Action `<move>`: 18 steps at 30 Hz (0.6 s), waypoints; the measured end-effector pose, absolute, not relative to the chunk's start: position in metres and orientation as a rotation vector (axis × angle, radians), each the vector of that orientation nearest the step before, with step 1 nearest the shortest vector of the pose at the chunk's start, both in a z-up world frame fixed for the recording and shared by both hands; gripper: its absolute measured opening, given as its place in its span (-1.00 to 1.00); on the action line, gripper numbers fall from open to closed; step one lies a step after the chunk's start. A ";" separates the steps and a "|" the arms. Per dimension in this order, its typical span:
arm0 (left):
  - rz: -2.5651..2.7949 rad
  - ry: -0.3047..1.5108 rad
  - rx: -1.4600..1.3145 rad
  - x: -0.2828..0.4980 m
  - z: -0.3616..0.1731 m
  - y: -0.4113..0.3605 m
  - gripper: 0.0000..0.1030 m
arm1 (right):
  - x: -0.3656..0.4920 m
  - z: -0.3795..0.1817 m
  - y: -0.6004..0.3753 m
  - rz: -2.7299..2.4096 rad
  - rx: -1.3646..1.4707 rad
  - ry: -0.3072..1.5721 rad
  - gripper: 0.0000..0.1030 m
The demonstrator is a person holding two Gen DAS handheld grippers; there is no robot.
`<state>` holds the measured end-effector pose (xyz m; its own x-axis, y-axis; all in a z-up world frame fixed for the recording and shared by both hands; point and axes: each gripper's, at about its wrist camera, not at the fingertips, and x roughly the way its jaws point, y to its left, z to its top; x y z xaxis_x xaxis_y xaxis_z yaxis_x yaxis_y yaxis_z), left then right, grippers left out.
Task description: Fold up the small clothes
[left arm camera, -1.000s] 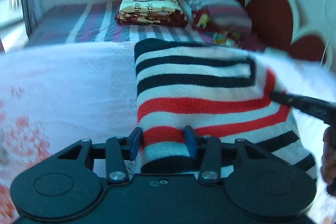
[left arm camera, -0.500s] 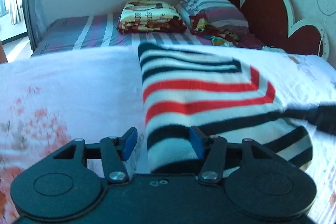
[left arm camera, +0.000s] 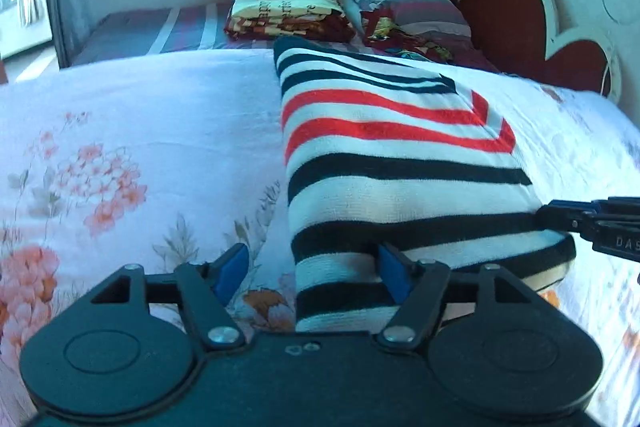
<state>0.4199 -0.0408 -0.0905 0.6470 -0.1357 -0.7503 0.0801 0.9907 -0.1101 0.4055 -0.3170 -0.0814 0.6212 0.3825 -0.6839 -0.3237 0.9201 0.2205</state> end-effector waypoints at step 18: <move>-0.247 0.947 -0.474 0.485 -0.106 0.014 0.54 | 0.492 -0.120 -0.415 0.560 0.784 0.913 0.60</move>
